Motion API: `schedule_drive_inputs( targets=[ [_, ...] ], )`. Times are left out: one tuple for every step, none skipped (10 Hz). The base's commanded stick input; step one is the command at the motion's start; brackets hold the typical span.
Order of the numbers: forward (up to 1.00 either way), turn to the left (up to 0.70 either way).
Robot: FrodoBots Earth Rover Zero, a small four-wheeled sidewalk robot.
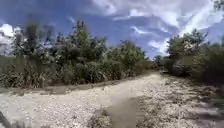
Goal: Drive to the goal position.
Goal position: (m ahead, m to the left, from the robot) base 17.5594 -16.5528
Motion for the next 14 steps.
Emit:
schedule_drive_inputs(
  targets=[
    [0.70, 0.00],
    [0.70, 0.00],
    [0.70, -0.20],
    [0.70, -0.28],
    [0.70, -0.20],
    [0.70, -0.17],
    [0.70, -0.35],
    [0.70, -0.35],
    [0.70, -0.25],
    [0.70, -0.19],
    [0.70, -0.34],
    [0.70, -0.06],
    [0.70, -0.29],
    [0.70, -0.16]
  ],
)
